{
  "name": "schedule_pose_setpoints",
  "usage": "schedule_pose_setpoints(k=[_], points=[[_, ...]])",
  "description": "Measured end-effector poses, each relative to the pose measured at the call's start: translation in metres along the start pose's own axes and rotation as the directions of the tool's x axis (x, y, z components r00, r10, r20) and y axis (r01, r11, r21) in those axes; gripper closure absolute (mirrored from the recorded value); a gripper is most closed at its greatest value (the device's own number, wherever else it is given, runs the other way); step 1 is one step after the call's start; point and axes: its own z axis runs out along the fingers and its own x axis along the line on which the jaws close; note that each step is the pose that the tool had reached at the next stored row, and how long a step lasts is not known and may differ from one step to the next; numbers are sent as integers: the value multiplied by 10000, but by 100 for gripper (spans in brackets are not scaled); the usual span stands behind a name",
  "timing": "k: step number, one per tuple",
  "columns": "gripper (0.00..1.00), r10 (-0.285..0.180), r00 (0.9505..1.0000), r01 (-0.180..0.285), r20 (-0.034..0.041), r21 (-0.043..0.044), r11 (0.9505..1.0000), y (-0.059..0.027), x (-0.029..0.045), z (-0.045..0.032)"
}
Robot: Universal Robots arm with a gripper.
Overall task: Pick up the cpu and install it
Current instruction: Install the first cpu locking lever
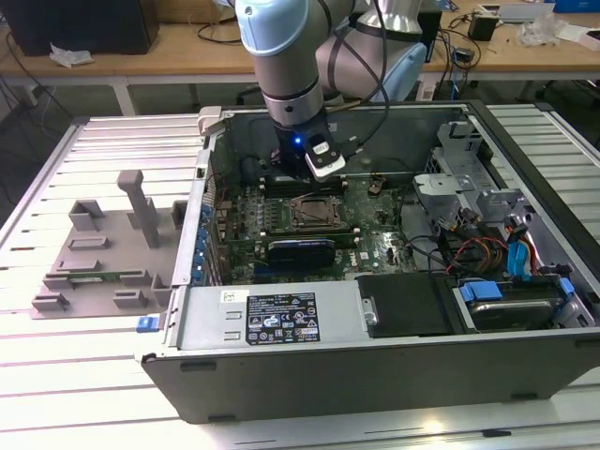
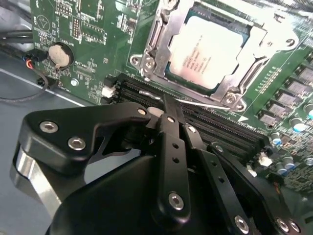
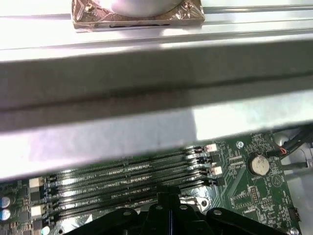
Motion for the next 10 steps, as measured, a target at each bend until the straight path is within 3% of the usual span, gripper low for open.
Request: schedule_pose_setpoints(k=[5, 10], points=[[89, 509, 9986, -511, 136, 154, 9986, -2, 19, 27], [89, 764, 9969, -768, 202, 199, 9969, 14, 80, 35]])
